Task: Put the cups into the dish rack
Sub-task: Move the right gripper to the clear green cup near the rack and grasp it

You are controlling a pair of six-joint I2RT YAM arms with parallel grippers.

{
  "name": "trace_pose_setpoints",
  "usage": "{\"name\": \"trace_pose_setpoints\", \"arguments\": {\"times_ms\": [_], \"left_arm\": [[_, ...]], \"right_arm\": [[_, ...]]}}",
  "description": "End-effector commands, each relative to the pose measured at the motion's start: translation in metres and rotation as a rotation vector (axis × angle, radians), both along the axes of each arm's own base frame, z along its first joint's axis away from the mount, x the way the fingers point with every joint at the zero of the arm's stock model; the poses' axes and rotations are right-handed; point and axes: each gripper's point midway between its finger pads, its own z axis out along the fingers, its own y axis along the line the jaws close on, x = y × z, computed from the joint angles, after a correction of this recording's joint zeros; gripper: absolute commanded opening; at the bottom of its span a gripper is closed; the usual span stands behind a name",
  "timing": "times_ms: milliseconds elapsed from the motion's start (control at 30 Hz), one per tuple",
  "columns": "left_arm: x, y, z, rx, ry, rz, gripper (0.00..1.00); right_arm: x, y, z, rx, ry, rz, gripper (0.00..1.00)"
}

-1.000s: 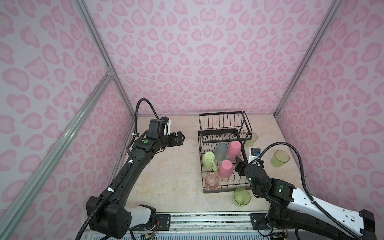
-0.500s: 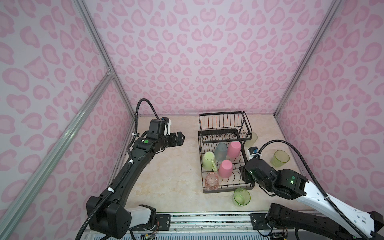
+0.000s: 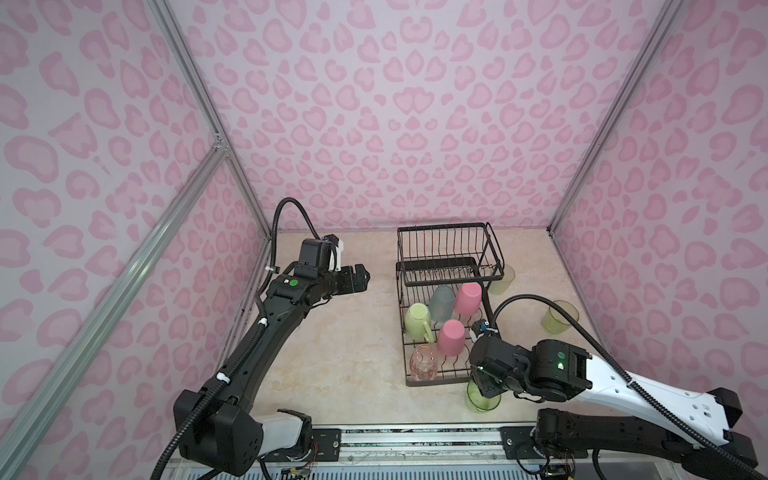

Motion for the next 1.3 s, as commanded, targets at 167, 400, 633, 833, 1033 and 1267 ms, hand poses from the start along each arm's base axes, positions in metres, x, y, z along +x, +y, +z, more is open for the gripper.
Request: {"name": "trace_pose_setpoints", "arguments": {"times_ms": [167,400,633,833,1033,1267], "left_arm": [[0.003,-0.001,0.000,-0.002,-0.013,-0.003,0.96],[0.002,-0.001,0.000,0.001,-0.015,-0.002,0.96],[0.003,0.000,-0.001,0.006,-0.011,0.000,0.96],[0.003,0.000,-0.001,0.009,-0.014,0.001,0.96],[0.003,0.000,-0.001,0.006,-0.011,0.000,0.96],[0.003,0.000,0.001,0.006,-0.016,0.000,0.96]], "right_arm": [[-0.020,0.024,-0.026,0.034,0.064,0.034,0.50],[-0.030,0.033,-0.049,0.020,0.118,0.065,0.46],[-0.033,0.034,-0.068,0.016,0.158,0.042,0.41],[-0.034,0.030,-0.082,-0.014,0.186,0.031,0.33],[-0.030,0.023,-0.088,-0.055,0.189,0.019,0.22],[-0.024,0.022,-0.078,-0.058,0.160,0.012,0.06]]}}
